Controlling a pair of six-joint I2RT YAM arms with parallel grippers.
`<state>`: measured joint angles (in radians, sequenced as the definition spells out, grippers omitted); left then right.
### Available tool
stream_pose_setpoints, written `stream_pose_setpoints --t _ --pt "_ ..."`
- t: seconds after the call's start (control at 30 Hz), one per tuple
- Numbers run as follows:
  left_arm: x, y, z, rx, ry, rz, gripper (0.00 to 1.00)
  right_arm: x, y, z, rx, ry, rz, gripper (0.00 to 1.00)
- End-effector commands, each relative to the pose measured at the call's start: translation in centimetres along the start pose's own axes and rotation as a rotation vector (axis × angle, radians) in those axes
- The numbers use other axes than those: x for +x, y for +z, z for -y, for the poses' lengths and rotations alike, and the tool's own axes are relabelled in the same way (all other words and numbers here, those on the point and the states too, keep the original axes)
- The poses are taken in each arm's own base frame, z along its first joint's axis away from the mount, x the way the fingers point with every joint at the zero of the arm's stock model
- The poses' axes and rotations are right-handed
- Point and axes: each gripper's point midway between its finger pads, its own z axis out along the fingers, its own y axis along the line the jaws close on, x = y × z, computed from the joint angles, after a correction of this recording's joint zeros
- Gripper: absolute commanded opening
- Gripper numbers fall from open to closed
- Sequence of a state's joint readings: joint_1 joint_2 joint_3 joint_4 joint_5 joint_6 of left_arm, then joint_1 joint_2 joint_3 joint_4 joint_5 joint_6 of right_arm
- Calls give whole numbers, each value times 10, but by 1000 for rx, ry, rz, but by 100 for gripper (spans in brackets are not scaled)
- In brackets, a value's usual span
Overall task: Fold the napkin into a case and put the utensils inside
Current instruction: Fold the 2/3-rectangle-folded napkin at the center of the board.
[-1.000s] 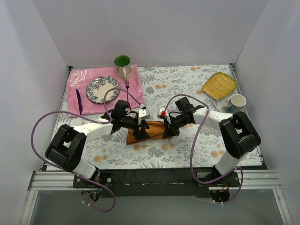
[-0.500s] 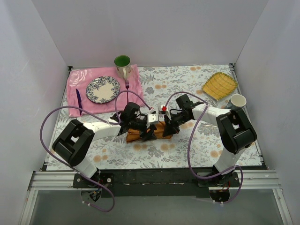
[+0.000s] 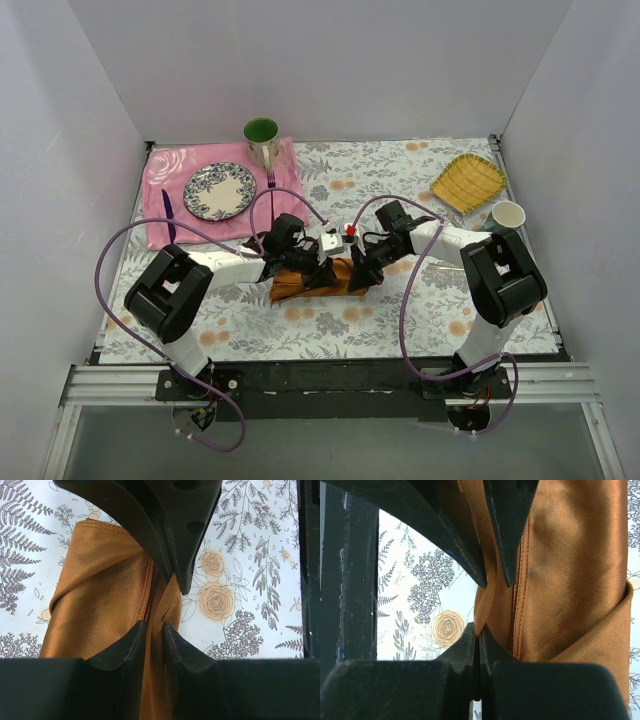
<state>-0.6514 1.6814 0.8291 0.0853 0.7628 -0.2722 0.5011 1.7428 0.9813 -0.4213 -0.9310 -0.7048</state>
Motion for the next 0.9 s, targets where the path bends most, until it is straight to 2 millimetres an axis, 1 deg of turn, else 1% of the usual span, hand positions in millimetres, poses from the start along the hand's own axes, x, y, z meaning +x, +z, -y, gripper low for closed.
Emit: stream_pose_setpoints --t 0.0,0.07,0.17,0.23,0.27,0.3,0.37,0.4,0.47,0.5,0.57,0.6,0.63,0.67,0.73,0.77,0.8,0.87 --pt "-14 -2 4 14 2 36 22 -14 -4 2 -16 8 33 1" --pt "-16 -2 4 18 9 45 24 -13 -4 2 -16 10 34 1" --pt "-17 -4 7 28 23 53 37 -12 -4 3 -12 15 31 1" --pt "-19 -4 9 37 28 59 39 -13 -5 4 -12 13 33 1" --pt "-17 -4 9 40 22 55 39 -13 -4 3 -14 12 33 1" --pt "-17 -3 9 42 20 50 38 -13 -4 3 -15 12 34 1" --pt "-14 -3 8 40 20 41 31 -12 -4 3 -15 16 33 1" --pt "-13 -2 8 42 17 36 25 -12 -5 4 -14 16 34 1" --pt "-10 -1 8 47 11 27 20 -13 -5 3 -15 17 37 1" --pt "-11 -1 8 50 4 23 14 -14 -6 4 -13 18 38 1" --pt "-10 -1 8 58 -12 22 6 -13 -6 3 -13 19 36 1" --pt "-10 -1 8 61 -27 23 0 -13 -7 4 -12 23 35 4" --pt "-12 -2 7 62 -33 27 0 -14 -7 3 -13 28 34 9" --pt "-11 -1 7 71 -45 27 0 -15 -8 3 -9 37 34 16" --pt "-11 -1 6 89 -84 26 0 -19 -12 7 13 54 35 21" --pt "-10 -1 6 101 -101 23 0 -21 -14 7 24 86 36 26" --pt "-6 1 8 126 -128 17 0 -23 -16 8 36 97 37 28" --pt "-7 1 7 139 -143 24 0 -32 -24 10 66 109 46 34"
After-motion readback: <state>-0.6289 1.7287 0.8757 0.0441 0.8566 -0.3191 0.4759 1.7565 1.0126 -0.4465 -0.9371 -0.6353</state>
